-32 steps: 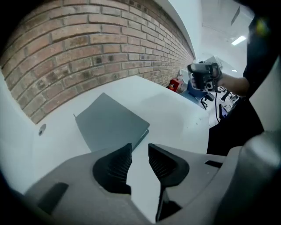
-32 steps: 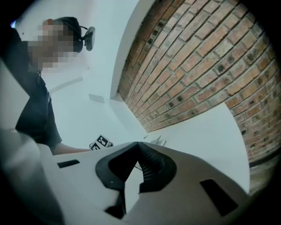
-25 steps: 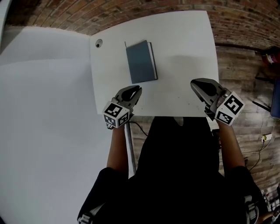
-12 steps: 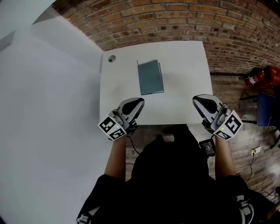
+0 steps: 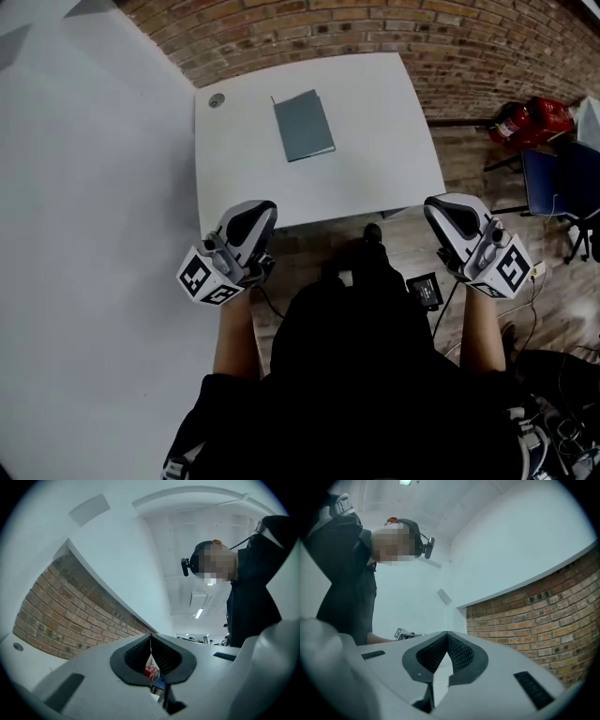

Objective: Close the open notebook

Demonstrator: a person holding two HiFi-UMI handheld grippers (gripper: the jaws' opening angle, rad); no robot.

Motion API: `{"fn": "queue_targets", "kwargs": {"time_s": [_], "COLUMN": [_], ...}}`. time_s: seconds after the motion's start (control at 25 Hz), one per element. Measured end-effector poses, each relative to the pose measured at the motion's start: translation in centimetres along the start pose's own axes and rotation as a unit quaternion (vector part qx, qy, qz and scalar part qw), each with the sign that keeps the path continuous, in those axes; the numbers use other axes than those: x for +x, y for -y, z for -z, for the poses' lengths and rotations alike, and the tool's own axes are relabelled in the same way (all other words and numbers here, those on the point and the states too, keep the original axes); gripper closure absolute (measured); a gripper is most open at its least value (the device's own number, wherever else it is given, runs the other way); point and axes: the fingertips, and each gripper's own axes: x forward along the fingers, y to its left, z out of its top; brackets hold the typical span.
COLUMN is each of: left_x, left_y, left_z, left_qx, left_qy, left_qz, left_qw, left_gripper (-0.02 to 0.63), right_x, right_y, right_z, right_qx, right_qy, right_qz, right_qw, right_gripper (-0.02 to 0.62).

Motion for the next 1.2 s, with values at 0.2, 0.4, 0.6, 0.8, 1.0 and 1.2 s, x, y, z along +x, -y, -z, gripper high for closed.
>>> {"fn": "queue_targets", "kwargs": {"time_s": [0.2, 0.4, 0.6, 0.8, 1.0, 1.2], "left_x": [-1.3, -2.4, -1.3, 0.2, 1.3, -0.4], "left_y": [4.6, 7.0, 11.2, 17.6, 24.6, 27.8], "left_z": [0.3, 1.9, 3.8, 8.1, 10.1, 11.8], "left_qx": [0.013, 0.009, -0.001, 0.004, 0.021, 0.018], "left_qy": [-0.014, -0.039, -0.067, -0.11, -0.121, -0.141], "left_qz": [0.023, 0.013, 0.022, 0.062, 0.092, 0.08], "left_qw": [0.9996, 0.9991, 0.9975, 0.9919, 0.9882, 0.9866], "left_gripper": [0.588, 0.588, 0.588, 0.588, 0.588, 0.588], "right_x": [-2.9, -4.7, -7.2, -11.8, -15.9, -17.8], "right_y": [-3.6, -6.5, -9.4, -12.8, -16.2, -19.1], "right_z": [-0.1, 1.2, 2.4, 3.7, 4.3, 4.7], "right_qx": [0.008, 0.016, 0.038, 0.054, 0.068, 0.065], "right_qy": [-0.007, -0.022, -0.038, -0.052, -0.055, -0.054], "right_qz": [0.01, -0.016, -0.054, -0.066, -0.07, -0.083], "right_qw": [1.0, 1.0, 0.997, 0.995, 0.994, 0.993], "right_gripper": [0.589, 0.589, 0.589, 0.589, 0.589, 0.589]}}
